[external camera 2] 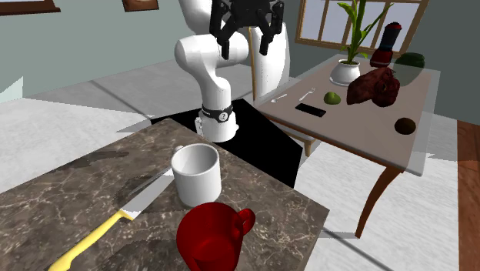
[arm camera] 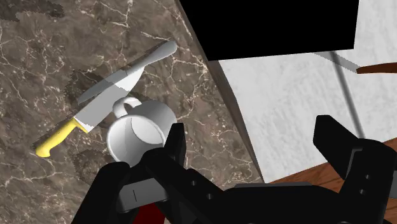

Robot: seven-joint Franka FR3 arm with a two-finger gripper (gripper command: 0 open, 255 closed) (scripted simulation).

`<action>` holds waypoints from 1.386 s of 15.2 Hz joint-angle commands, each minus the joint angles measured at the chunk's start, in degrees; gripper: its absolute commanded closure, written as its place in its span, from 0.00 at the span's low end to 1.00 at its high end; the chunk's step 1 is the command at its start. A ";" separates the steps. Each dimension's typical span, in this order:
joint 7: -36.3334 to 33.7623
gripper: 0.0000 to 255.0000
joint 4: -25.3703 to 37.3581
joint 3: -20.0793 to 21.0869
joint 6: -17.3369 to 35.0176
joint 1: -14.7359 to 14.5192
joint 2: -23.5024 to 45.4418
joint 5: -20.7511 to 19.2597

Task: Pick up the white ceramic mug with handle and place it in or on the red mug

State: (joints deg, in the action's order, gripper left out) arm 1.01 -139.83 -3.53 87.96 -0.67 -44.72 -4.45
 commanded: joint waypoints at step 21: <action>9.48 0.00 -12.78 -14.89 40.86 4.56 19.74 -5.28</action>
State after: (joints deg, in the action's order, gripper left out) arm 10.38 -152.15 -18.20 127.68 3.90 -25.57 -9.71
